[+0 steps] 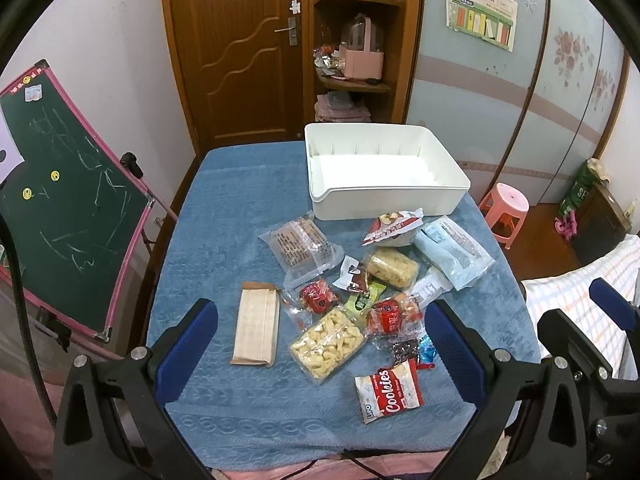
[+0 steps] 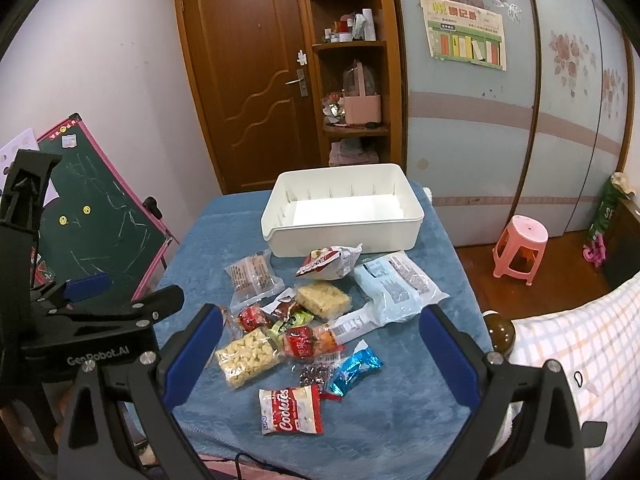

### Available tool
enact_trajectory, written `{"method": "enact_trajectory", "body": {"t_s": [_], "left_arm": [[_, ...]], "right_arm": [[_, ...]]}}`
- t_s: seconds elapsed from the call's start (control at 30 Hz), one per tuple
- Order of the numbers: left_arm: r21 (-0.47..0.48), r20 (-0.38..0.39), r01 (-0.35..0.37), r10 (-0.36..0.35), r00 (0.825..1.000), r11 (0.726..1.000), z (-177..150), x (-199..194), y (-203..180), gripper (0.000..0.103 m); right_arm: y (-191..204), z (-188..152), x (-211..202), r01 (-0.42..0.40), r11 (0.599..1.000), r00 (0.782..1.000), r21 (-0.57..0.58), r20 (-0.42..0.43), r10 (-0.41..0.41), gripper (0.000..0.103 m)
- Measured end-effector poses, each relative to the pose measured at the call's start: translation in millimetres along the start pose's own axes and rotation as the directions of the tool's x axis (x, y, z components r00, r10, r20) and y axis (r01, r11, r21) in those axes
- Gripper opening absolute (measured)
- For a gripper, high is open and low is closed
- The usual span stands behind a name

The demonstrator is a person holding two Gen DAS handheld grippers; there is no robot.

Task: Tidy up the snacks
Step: 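Move both tools toward the snacks in front of the white bin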

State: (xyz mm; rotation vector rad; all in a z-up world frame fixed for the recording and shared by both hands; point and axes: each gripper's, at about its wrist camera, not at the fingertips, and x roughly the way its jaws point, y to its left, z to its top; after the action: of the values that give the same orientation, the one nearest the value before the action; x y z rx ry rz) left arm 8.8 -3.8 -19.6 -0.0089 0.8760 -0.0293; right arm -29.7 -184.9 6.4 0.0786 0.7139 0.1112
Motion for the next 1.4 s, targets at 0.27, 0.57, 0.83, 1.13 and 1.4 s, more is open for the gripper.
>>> {"method": "enact_trajectory", "body": {"t_s": [0.27, 0.57, 0.83, 1.13, 1.4], "left_arm": [[-0.001, -0.019, 0.001, -0.001, 1.0, 1.0, 0, 4, 1, 0.103], [0.004, -0.049, 0.004, -0.004, 0.999, 1.0, 5, 19, -1, 0.103], [0.049, -0.072, 0.031, -0.027, 0.997, 0.998, 13, 38, -16, 0.103], [0.109, -0.015, -0.002, 0.004, 1.0, 0.994, 36, 62, -41, 0.103], [0.173, 0.014, 0.016, -0.019, 1.0, 0.985, 66, 77, -61, 0.103]], "right_arm": [[0, -2, 4, -0.011, 1.0, 1.0, 0.0, -0.002, 0.011, 0.099], [-2, -4, 12, -0.014, 1.0, 1.0, 0.006, -0.015, 0.014, 0.099], [-18, -2, 28, -0.011, 0.999, 0.999, 0.036, -0.043, 0.012, 0.097], [-39, 9, 44, 0.03, 0.999, 0.998, 0.033, -0.048, -0.029, 0.095], [-54, 38, 57, 0.094, 0.995, 0.996, -0.029, -0.004, -0.094, 0.095]]}}
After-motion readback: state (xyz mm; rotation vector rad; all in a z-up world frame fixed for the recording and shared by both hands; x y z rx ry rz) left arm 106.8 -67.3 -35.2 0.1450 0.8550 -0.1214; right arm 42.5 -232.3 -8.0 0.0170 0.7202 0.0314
